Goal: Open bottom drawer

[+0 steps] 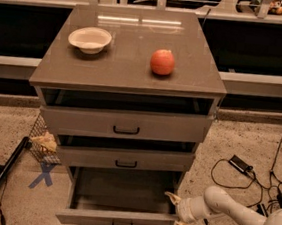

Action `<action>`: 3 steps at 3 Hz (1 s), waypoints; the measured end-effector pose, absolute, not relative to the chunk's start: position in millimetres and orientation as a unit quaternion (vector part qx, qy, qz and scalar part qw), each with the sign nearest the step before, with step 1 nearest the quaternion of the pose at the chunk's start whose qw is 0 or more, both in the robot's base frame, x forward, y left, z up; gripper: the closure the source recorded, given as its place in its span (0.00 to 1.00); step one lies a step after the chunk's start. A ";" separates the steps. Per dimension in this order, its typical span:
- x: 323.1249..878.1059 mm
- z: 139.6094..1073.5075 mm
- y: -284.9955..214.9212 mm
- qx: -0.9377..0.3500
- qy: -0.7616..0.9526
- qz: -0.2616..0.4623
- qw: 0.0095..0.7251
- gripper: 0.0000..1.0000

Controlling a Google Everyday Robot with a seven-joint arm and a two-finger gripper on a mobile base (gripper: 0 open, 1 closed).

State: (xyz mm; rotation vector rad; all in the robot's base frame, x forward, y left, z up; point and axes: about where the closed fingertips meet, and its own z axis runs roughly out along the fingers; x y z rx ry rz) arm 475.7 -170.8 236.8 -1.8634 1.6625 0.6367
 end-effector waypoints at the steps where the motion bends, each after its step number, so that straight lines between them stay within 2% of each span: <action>1: 493.3 246.1 -157.9 -0.676 0.619 0.243 0.318 0.22; 2: 500.9 242.7 -150.7 -0.662 0.622 0.251 0.335 0.45; 3: 501.0 239.1 -146.1 -0.661 0.623 0.252 0.334 0.76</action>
Offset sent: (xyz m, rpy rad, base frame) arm 0.0370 0.0231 0.0045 0.1539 -0.0434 -0.1017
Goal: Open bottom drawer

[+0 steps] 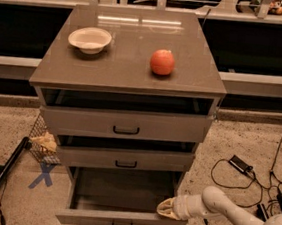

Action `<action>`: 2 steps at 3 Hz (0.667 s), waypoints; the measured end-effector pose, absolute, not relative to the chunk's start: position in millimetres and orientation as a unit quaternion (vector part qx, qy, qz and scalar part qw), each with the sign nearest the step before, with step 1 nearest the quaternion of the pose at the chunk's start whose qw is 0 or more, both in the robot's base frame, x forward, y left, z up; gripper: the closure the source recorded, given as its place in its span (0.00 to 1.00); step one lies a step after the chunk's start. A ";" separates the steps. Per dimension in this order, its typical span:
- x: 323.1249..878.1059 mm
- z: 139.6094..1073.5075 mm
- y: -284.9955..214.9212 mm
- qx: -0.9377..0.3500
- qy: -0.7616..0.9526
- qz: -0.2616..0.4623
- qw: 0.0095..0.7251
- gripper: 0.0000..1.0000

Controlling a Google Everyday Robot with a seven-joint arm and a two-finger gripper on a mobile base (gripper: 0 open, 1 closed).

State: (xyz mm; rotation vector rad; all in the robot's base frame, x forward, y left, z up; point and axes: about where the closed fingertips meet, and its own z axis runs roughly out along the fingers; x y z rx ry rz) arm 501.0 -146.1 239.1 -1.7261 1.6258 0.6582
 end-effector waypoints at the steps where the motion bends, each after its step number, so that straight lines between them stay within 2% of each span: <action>1: 505.6 231.1 -137.8 -0.656 0.628 0.252 0.335 0.98; 2: 514.6 220.1 -121.4 -0.649 0.639 0.242 0.335 1.00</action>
Offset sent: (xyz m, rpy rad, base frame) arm 0.0315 0.0378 -0.0311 -0.0418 -0.0137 -0.1017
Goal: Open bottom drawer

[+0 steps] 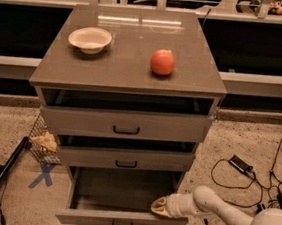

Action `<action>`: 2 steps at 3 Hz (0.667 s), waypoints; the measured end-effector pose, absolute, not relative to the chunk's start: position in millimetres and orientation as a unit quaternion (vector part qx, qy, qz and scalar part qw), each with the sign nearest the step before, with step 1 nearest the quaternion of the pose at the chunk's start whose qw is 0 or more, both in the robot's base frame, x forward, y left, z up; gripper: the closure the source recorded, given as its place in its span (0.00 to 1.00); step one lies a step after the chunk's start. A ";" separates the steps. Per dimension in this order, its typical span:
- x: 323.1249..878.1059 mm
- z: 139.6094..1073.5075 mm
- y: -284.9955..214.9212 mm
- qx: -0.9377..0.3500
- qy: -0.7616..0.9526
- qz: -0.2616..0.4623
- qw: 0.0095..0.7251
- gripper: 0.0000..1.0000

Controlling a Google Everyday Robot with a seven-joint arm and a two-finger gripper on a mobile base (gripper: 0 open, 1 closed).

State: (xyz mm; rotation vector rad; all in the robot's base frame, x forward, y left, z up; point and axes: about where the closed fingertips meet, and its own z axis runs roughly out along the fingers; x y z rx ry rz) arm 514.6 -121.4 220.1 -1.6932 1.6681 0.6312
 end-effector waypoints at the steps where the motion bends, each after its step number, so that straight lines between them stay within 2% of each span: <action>1: 531.1 204.1 -102.4 -0.656 0.640 0.233 0.325 1.00; 2: 539.9 192.1 -88.7 -0.671 0.630 0.238 0.310 1.00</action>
Offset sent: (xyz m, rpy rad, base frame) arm 0.0393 0.0434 -0.0398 -0.0755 0.0172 0.0931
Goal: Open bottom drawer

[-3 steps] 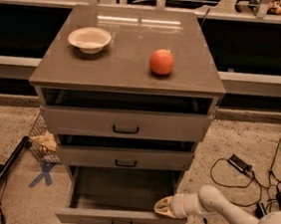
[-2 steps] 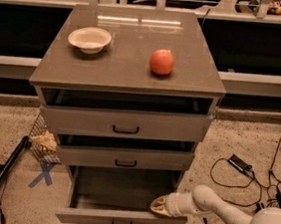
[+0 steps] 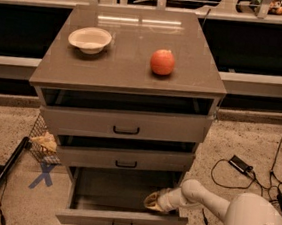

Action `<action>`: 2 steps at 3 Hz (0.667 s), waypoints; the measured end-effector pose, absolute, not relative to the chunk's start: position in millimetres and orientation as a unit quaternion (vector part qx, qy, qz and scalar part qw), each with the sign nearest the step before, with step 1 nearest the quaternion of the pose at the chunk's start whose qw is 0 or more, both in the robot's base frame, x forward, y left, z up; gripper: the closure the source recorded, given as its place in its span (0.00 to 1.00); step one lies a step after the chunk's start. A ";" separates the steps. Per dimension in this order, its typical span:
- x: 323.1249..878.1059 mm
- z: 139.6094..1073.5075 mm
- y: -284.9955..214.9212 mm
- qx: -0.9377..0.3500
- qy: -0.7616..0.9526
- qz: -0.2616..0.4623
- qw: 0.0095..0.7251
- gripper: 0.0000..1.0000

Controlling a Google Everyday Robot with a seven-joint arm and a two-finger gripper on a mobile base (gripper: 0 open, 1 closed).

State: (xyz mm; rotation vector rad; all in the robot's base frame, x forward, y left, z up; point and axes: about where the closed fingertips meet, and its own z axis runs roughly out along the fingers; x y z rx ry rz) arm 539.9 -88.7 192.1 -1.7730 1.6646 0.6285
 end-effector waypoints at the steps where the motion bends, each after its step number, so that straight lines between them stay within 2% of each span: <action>1: 542.6 172.9 -72.0 -0.678 0.622 0.261 0.293 1.00; 2: 535.4 150.8 -66.2 -0.673 0.624 0.293 0.268 1.00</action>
Offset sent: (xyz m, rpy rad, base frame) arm -0.0017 0.0290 -0.0567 0.0252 0.1716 0.0851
